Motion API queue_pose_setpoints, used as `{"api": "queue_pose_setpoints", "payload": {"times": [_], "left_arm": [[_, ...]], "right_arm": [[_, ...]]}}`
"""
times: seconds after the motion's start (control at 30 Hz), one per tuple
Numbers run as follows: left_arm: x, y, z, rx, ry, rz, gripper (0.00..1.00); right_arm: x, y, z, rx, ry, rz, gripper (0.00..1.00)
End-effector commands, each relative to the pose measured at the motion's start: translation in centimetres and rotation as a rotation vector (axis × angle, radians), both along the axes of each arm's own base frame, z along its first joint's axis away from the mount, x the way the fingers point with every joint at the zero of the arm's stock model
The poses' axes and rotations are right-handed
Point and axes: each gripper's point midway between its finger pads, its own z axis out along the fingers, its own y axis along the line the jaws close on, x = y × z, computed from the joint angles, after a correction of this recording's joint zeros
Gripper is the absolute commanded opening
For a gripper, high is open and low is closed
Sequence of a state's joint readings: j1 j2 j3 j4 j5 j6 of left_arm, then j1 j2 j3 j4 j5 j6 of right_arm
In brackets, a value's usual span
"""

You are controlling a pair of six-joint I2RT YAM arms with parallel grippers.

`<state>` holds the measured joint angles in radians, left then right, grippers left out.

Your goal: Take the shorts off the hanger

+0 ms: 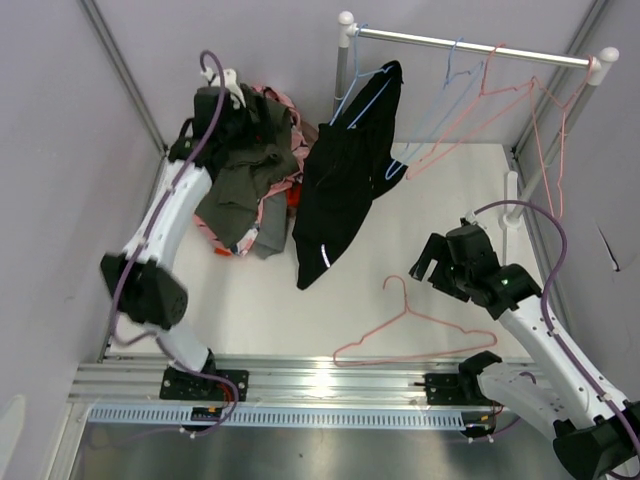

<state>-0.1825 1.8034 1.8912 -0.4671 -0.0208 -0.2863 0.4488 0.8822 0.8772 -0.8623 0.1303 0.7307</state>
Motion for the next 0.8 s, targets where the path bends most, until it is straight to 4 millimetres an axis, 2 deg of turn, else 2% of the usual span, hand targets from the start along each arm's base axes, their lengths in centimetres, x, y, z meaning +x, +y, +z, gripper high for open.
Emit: {"api": "queue_pose_setpoints", "payload": {"times": [0.0, 0.07, 0.13, 0.17, 0.2, 0.23, 0.27, 0.33, 0.37, 0.4, 0.43, 0.5, 0.53, 0.63, 0.67, 0.7, 0.73, 0.77], "left_arm": [[-12.2, -2.7, 12.3, 0.008, -0.302, -0.108, 0.99], [-16.0, -4.3, 12.7, -0.035, -0.313, -0.194, 0.99], [-19.4, -7.0, 8.4, -0.048, -0.236, -0.299, 0.97], [-22.1, -7.0, 7.9, -0.062, -0.246, -0.329, 0.95], [-23.9, -7.8, 7.6, -0.083, -0.251, -0.389, 0.94], [-25.7, -9.4, 3.8, -0.079, -0.183, -0.465, 0.93], [-27.9, -9.4, 4.4, -0.102, -0.217, -0.514, 0.92], [-31.0, -11.2, 3.2, -0.136, -0.206, -0.651, 0.92], [-31.8, -11.8, -1.3, -0.114, -0.118, -0.689, 0.93], [-32.7, -12.5, -2.8, -0.117, -0.084, -0.736, 0.94], [-33.7, -13.5, -5.4, -0.105, -0.017, -0.789, 0.94], [-34.8, -15.0, -10.5, -0.06, 0.111, -0.838, 0.94], [-35.6, -16.3, -11.4, -0.031, 0.114, -0.869, 0.95], [-36.1, -17.5, -15.2, 0.078, 0.231, -0.824, 0.92], [-36.4, -17.9, -15.7, 0.093, 0.244, -0.818, 0.92], [-36.4, -18.5, -16.1, 0.104, 0.246, -0.807, 0.92], [-37.6, -19.8, -17.3, 0.122, 0.27, -0.846, 0.92], [-37.7, -20.7, -17.6, 0.122, 0.25, -0.852, 0.92]], "right_arm": [[0.6, 0.9, 1.7, 0.067, -0.063, 0.0, 0.88], [0.6, 0.9, 1.8, 0.066, -0.064, -0.001, 0.88], [0.8, 1.0, 2.1, 0.069, -0.065, 0.0, 0.88], [0.8, 1.1, 2.3, 0.072, -0.068, 0.0, 0.87], [0.9, 1.2, 2.7, 0.075, -0.074, 0.002, 0.87], [0.9, 1.2, 3.0, 0.079, -0.08, 0.001, 0.87], [1.0, 1.2, 3.2, 0.083, -0.088, -0.004, 0.87], [1.2, 1.0, 4.2, 0.079, -0.109, -0.014, 0.87], [1.3, 0.8, 4.7, 0.073, -0.117, -0.023, 0.88], [1.3, 0.5, 5.1, 0.066, -0.123, -0.034, 0.88], [1.7, 0.3, 6.6, 0.069, -0.162, -0.047, 0.88], [2.0, 0.2, 7.9, 0.072, -0.193, -0.053, 0.88], [2.4, 0.3, 9.3, 0.085, -0.222, -0.053, 0.88], [2.9, 0.4, 10.7, 0.086, -0.239, -0.054, 0.88], [3.0, 0.5, 11.8, 0.093, -0.258, -0.051, 0.88], [3.1, 0.5, 11.9, 0.086, -0.256, -0.048, 0.88], [3.1, 0.5, 12.2, 0.086, -0.262, -0.047, 0.88], [3.1, 0.4, 12.7, 0.085, -0.273, -0.043, 0.88]]}}
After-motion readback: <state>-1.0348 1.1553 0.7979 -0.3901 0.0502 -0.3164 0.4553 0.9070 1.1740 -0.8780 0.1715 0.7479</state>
